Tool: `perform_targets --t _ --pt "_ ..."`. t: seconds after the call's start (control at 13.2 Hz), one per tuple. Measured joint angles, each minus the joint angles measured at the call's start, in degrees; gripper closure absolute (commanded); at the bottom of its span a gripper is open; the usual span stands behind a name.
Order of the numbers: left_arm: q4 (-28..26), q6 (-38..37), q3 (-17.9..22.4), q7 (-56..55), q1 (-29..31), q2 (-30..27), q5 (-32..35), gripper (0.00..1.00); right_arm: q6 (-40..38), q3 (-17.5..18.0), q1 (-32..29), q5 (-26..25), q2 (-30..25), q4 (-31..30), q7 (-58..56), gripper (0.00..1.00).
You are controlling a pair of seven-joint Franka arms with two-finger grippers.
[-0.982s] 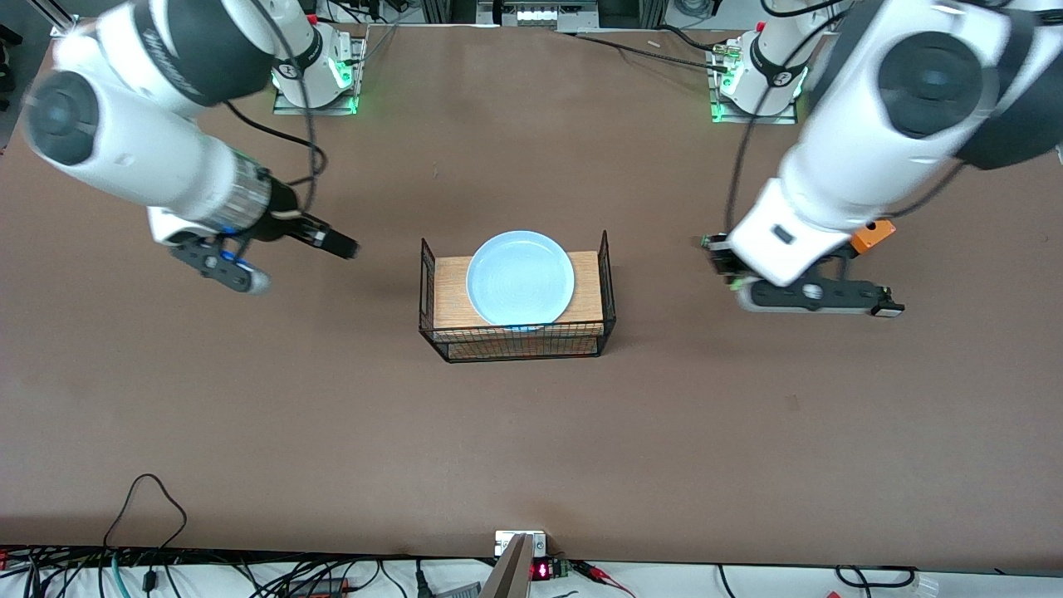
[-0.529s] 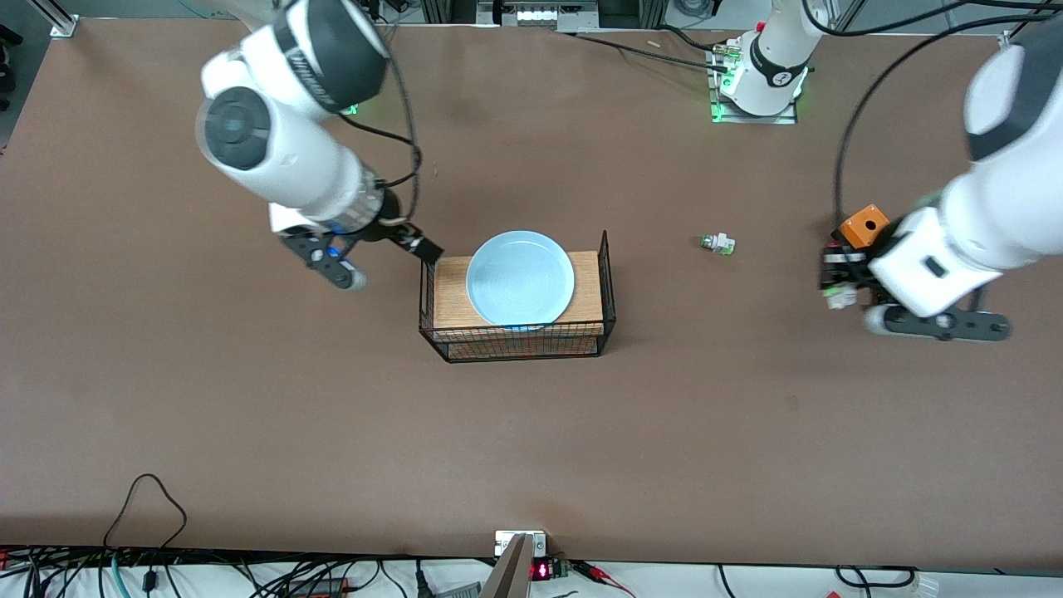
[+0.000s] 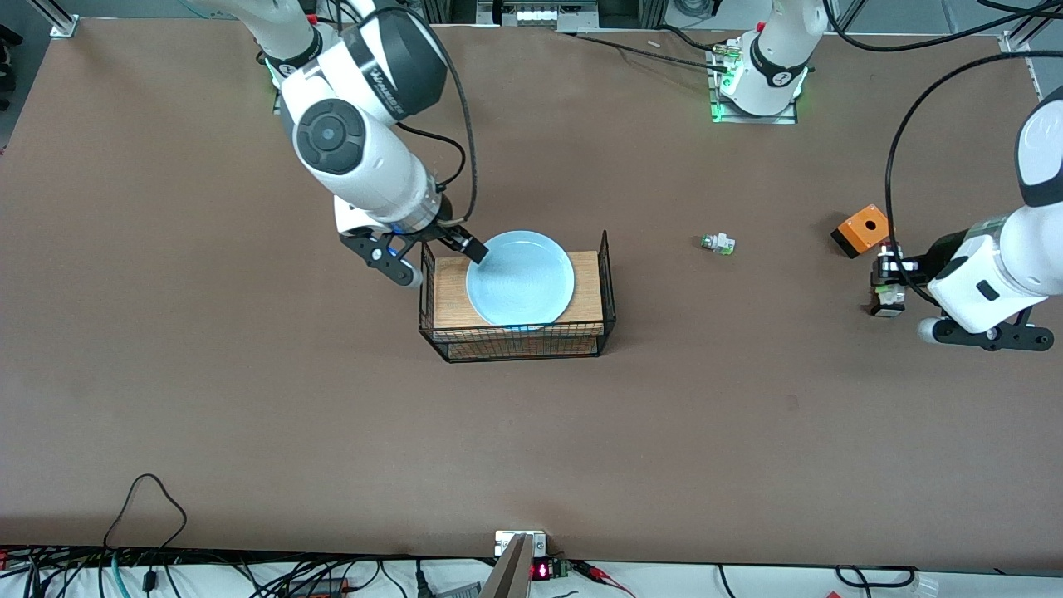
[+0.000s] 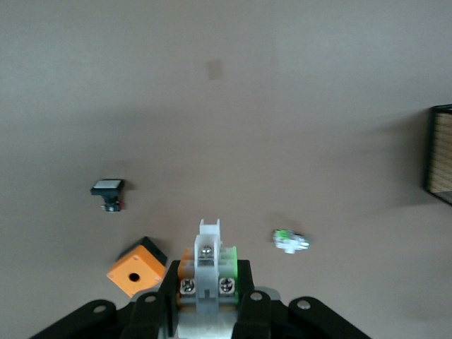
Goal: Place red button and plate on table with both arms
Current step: 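Grip the plate rim with the right gripper while the left gripper sets the button down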
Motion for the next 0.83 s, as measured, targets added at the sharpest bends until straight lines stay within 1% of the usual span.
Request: perform_targets --t 0.15,0.23,0.38,0.6,0.83 --pt "-8.3 5.3 2.2 2.4 0.4 -3.2 0.0 1.00 2.5 0.0 0.2 0.7 1.1 0.0 4.3 0.00" --pt "-11.9 7.7 2.7 2.9 0.6 -4.5 0.0 1.00 3.8 0.0 0.6 0.8 1.8 0.0 6.4 0.00" --pt "-18.6 13.3 2.8 3.1 0.5 -6.3 0.0 1.00 5.2 0.0 2.1 0.6 3.0 0.0 8.9 0.00" --pt "-28.5 23.2 2.8 3.1 0.4 -7.9 0.0 1.00 5.6 0.0 3.2 -1.1 4.8 0.1 9.7 0.00" --pt "-36.3 30.5 2.9 3.1 0.6 -8.1 0.0 1.00 6.6 -0.4 3.2 -2.1 6.7 0.1 9.7 0.00"
